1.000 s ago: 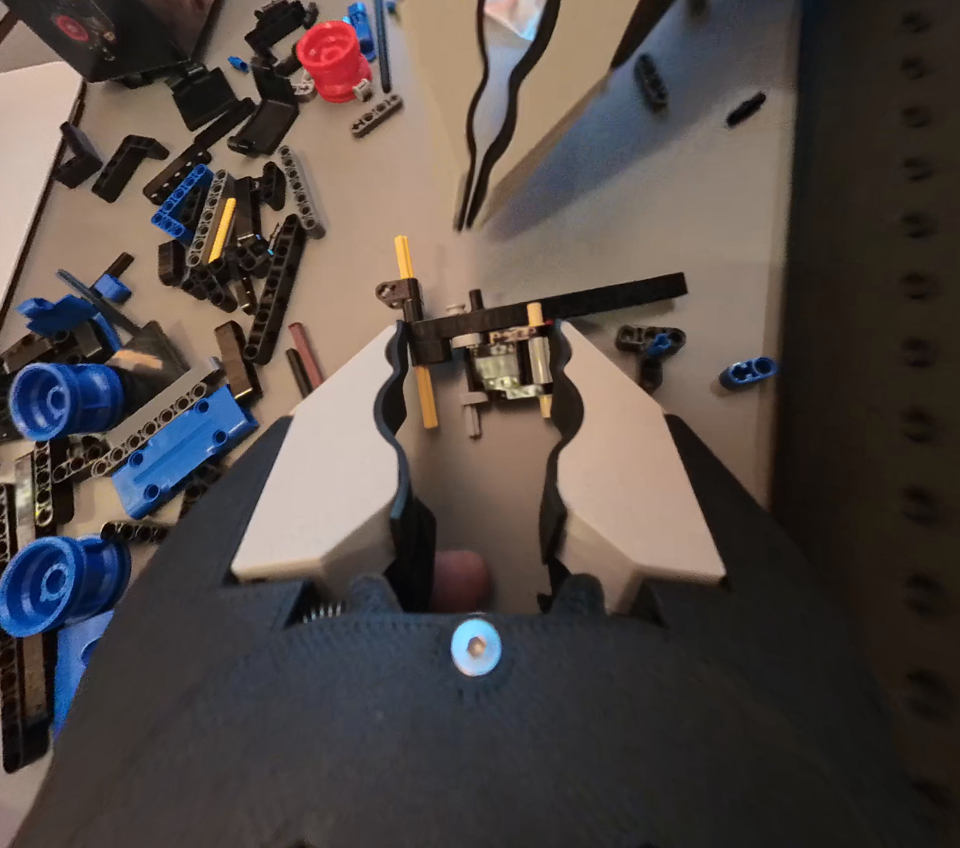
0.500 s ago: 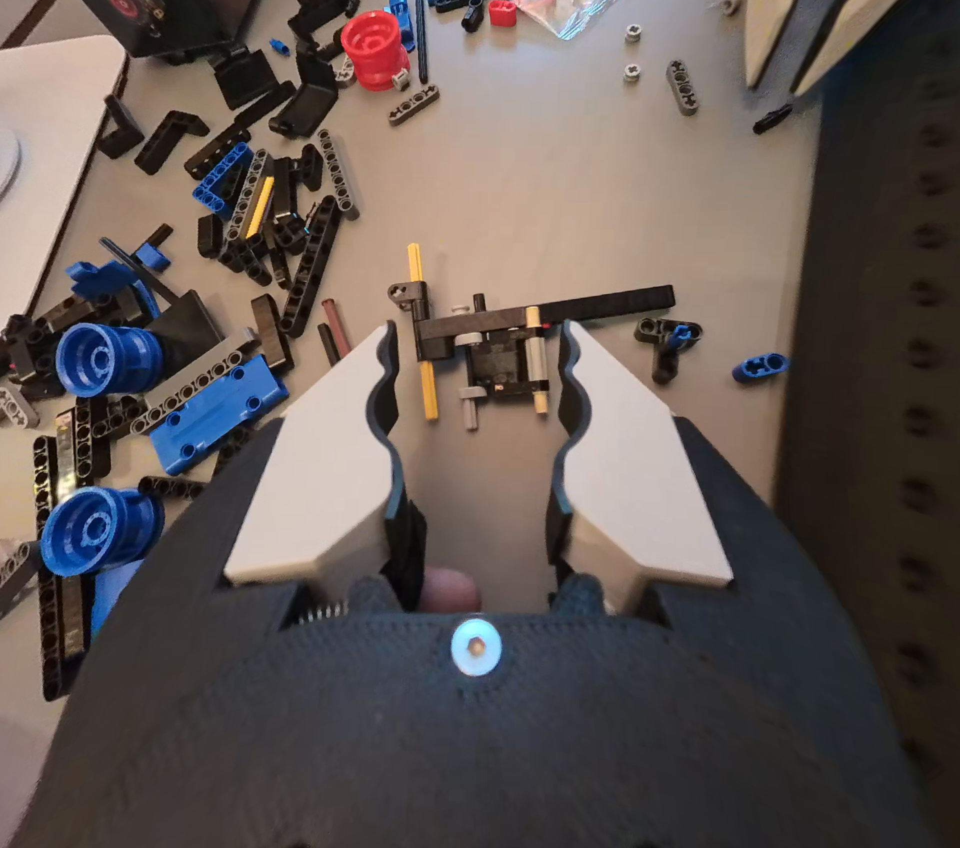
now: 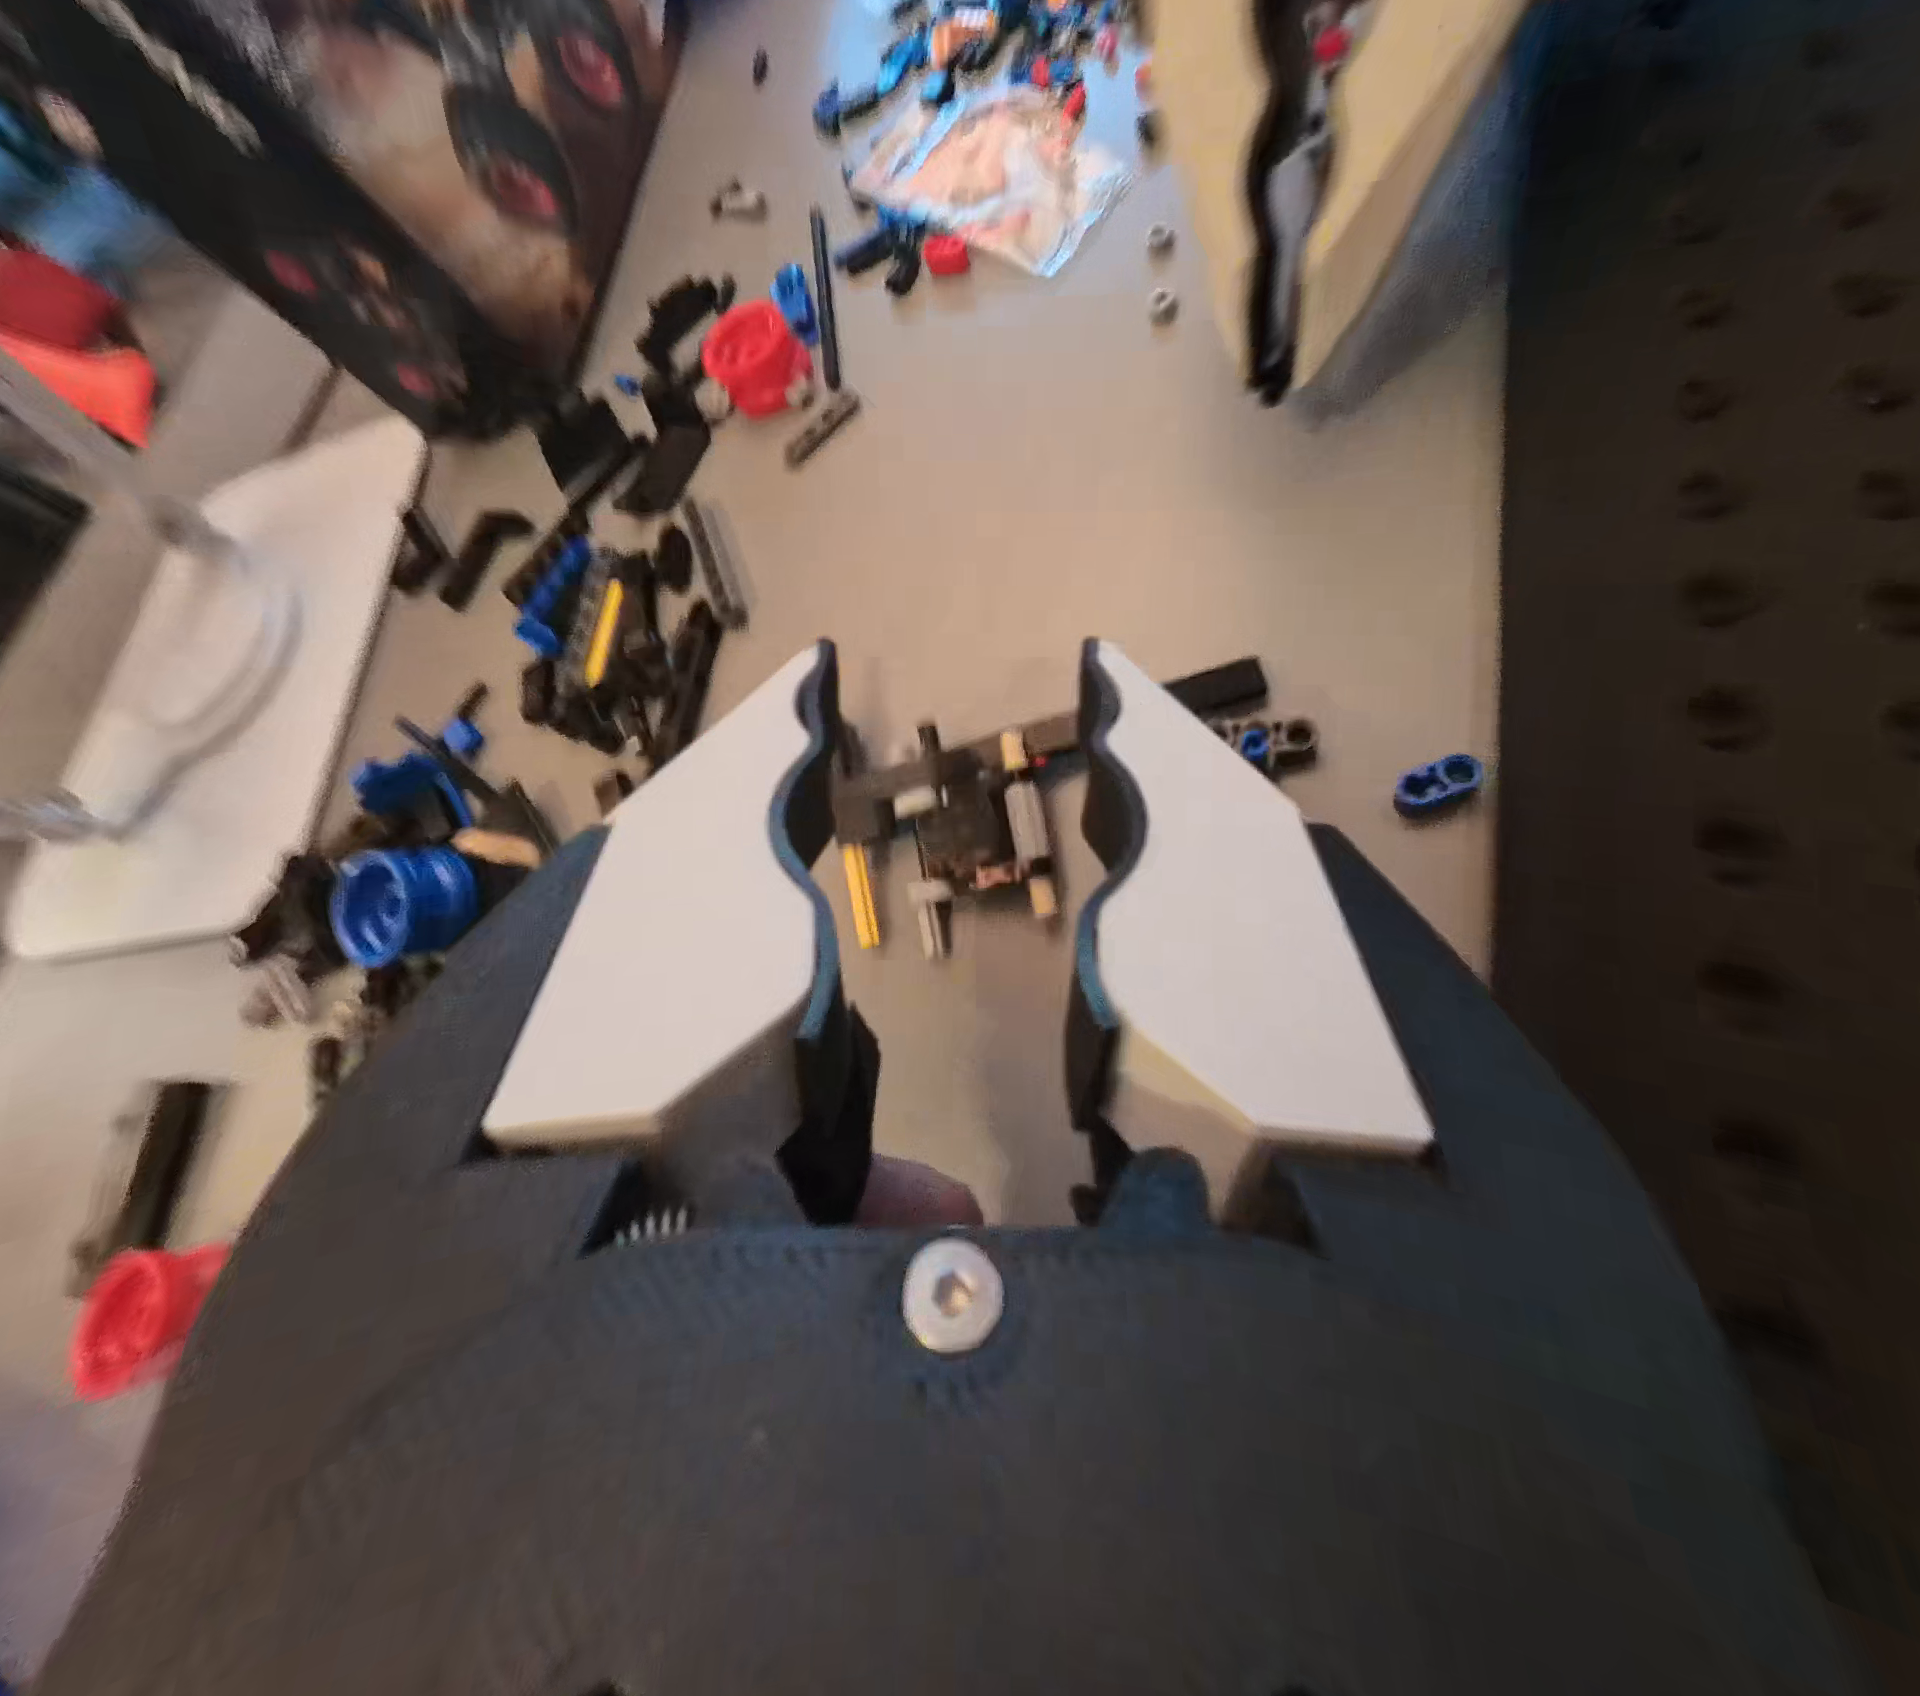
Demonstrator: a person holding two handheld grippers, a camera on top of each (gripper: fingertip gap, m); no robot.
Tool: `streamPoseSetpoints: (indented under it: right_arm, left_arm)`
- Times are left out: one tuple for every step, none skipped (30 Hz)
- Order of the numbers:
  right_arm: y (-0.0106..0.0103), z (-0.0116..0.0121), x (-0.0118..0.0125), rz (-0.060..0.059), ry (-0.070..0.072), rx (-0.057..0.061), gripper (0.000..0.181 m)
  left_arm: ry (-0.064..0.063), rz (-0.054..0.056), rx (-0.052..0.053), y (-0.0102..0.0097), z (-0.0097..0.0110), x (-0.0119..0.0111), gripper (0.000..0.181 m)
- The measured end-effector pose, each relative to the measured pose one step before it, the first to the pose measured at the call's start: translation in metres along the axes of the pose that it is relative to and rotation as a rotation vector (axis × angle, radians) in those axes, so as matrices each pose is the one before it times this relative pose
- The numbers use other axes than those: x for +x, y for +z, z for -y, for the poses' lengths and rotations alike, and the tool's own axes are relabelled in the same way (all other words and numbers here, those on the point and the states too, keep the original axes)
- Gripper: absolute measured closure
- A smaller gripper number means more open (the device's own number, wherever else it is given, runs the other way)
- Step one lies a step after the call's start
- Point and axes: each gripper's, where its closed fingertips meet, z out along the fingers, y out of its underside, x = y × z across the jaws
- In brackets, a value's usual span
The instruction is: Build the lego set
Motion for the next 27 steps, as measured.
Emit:
streamPoseSetpoints:
  right_arm:
    - [0.00063, 0.01042, 0.00214, 0.0279, 0.0268, 0.0474, 0.177]
    - [0.00113, 0.00936, 0.00186, 0.0291, 0.0241, 0.0414, 0.177]
    - [0.00147, 0.00763, 0.00115, 0.0319, 0.0176, 0.0326, 0.177]
    - [0.00122, 0.00638, 0.00118, 0.0301, 0.0186, 0.0272, 0.177]
    - [0.00079, 0.00634, 0.00167, 0.0264, 0.0214, 0.0289, 0.177]
    - [0.00025, 0.0064, 0.00001, 0.0325, 0.0196, 0.0323, 0.178]
    - [0.0001, 0.00497, -0.00097, 0.0327, 0.017, 0.026, 0.177]
    - [0.00036, 0.00315, 0.00024, 0.0205, 0.0149, 0.0152, 0.177]
    - [0.00026, 0.00224, -0.00035, 0.018, 0.0102, 0.0118, 0.177]
    - [0.00019, 0.00217, -0.0017, 0.0215, 0.0087, 0.0124, 0.177]
    - [0.00006, 0.00221, -0.00062, 0.0124, 0.0095, 0.0138, 0.177]
    - [0.00012, 0.00114, 0.0004, 0.0069, 0.0106, 0.0072, 0.177]
    - [0.00033, 0.00048, -0.00026, 0.0094, 0.0076, 0.0039, 0.177]
    - [0.00039, 0.00111, -0.0006, 0.0104, 0.0108, 0.0071, 0.177]
    - [0.00081, 0.00051, -0.0001, 0.007, 0.0123, 0.0018, 0.177]
    - [0.00095, -0.00007, -0.00021, 0.0044, 0.0061, -0.0027, 0.177]
    - [0.0001, 0.00127, 0.00053, 0.0014, 0.007, 0.0044, 0.177]
    - [-0.00029, 0.00147, 0.00116, 0.0007, 0.0171, 0.0065, 0.177]
    - [-0.00024, 0.00222, 0.00155, -0.0009, 0.0184, 0.0129, 0.177]
    - [-0.00015, 0.00347, 0.00246, -0.0076, 0.0193, 0.0225, 0.177]
    - [-0.00031, 0.00485, 0.00387, -0.0188, 0.0216, 0.0333, 0.177]
    - [0.00011, 0.00456, 0.00317, -0.0191, 0.0185, 0.032, 0.177]
    - [0.00059, 0.00337, 0.00178, -0.0122, 0.0129, 0.0243, 0.177]
    - [0.00031, 0.00297, 0.00088, -0.01, 0.0015, 0.0202, 0.177]
    - [-0.00002, 0.00272, 0.00044, -0.0069, -0.0032, 0.0186, 0.177]
    - [-0.00054, 0.00239, 0.00093, -0.0073, -0.0049, 0.0168, 0.176]
    - [-0.00124, 0.00115, 0.00062, -0.0031, -0.0038, 0.0095, 0.175]
  left_arm:
    - [0.053, 0.0101, 0.0274, -0.00073, 0.00886, 0.00391, 0.14]
    - [0.0482, 0.0074, 0.0182, 0.00023, 0.00738, 0.00389, 0.141]
    - [0.0526, 0.0217, 0.0067, 0.00099, 0.00507, 0.00143, 0.143]
    - [0.0523, 0.0131, -0.0033, 0.00172, 0.00294, 0.00218, 0.144]
    - [0.0494, 0.0107, 0.0028, 0.00188, 0.00334, 0.00273, 0.146]
    - [0.0443, 0.0086, 0.0001, 0.00166, 0.00276, 0.00257, 0.148]
    - [0.04, 0.0121, -0.0036, 0.00145, 0.00183, 0.00156, 0.151]
    - [0.0283, 0.0154, 0.0038, 0.00104, 0.00249, 0.00016, 0.153]
    - [0.0143, 0.0053, 0.0032, 0.00089, 0.00209, 0.00069, 0.156]
    - [0.0072, -0.0018, -0.0038, 0.00149, 0.00041, 0.00129, 0.158]
    - [0.0083, -0.0006, -0.0056, 0.00154, -0.00061, 0.00112, 0.159]
    - [0.0088, 0.0089, -0.0009, 0.00078, 0.00006, -0.00048, 0.161]
    - [0.0056, 0.0112, -0.0022, 0.00028, 0.00007, -0.00148, 0.163]
    - [0.0069, 0.0147, 0.0015, -0.00008, 0.00059, -0.00185, 0.166]
    - [0.0132, 0.0223, 0.0039, -0.00067, 0.00101, -0.00264, 0.171]
    - [0.0162, 0.0066, -0.0045, -0.00036, -0.00025, -0.00025, 0.171]
    - [0.0166, 0.0143, -0.0029, -0.00006, -0.00041, -0.00071, 0.173]
    - [0.0172, 0.0192, -0.0111, -0.00019, -0.00153, -0.00197, 0.175]
    - [0.0053, 0.017, -0.0151, 0.00006, -0.00157, -0.00279, 0.175]
    - [-0.0061, 0.0219, -0.0173, 0.00011, -0.00257, -0.00423, 0.177]
    - [-0.0071, 0.0217, -0.0183, 0.00026, -0.00399, -0.00478, 0.178]
    - [-0.0215, 0.0084, -0.0095, 0.00023, -0.00274, -0.00336, 0.179]
    - [-0.0257, 0.0036, -0.0043, -0.00011, -0.0015, -0.00246, 0.179]
    - [-0.0124, 0.008, -0.0015, -0.00018, -0.00093, -0.00242, 0.179]
    - [-0.0101, 0.0062, -0.0014, -0.00023, -0.0005, -0.0019, 0.18]
    - [-0.0157, 0.0015, -0.0027, -0.00015, -0.00064, -0.00143, 0.18]
    - [-0.0159, 0.0008, 0.0043, -0.00038, 0.00008, -0.00137, 0.18]
